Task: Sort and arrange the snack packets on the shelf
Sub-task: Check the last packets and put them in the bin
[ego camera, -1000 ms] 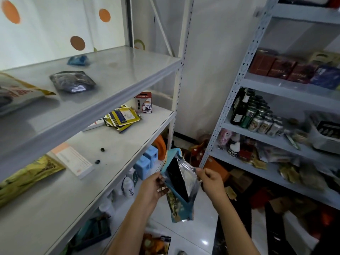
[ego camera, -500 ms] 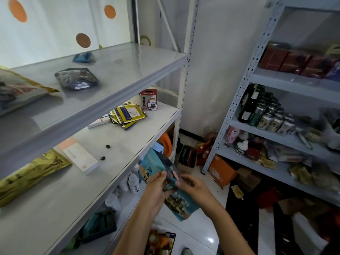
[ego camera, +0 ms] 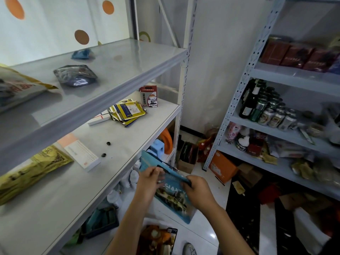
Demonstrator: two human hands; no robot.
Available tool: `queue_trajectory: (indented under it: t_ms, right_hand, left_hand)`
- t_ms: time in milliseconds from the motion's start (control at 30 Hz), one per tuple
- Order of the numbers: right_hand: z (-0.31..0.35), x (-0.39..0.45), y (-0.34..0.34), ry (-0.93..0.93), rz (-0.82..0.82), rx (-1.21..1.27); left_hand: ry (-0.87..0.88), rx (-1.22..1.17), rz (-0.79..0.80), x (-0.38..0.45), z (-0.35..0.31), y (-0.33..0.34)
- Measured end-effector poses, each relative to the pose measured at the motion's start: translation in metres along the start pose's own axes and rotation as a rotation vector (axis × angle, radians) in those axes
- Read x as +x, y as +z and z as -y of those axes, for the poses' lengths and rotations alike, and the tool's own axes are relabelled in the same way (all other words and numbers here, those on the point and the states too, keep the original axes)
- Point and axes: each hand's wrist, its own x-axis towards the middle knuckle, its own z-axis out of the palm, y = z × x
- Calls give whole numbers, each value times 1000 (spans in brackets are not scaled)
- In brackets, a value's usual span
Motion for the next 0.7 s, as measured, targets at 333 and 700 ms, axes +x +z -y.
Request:
queue_trajectory:
  t_ms: [333, 700]
  right_hand:
    - [-1, -6, 0, -226, -37, -134]
    - [5, -19, -16, -189, 58, -128]
  left_hand:
    - [667, 1206, 345, 9, -1, 12]
    - [867, 1233, 348, -11, 11, 10]
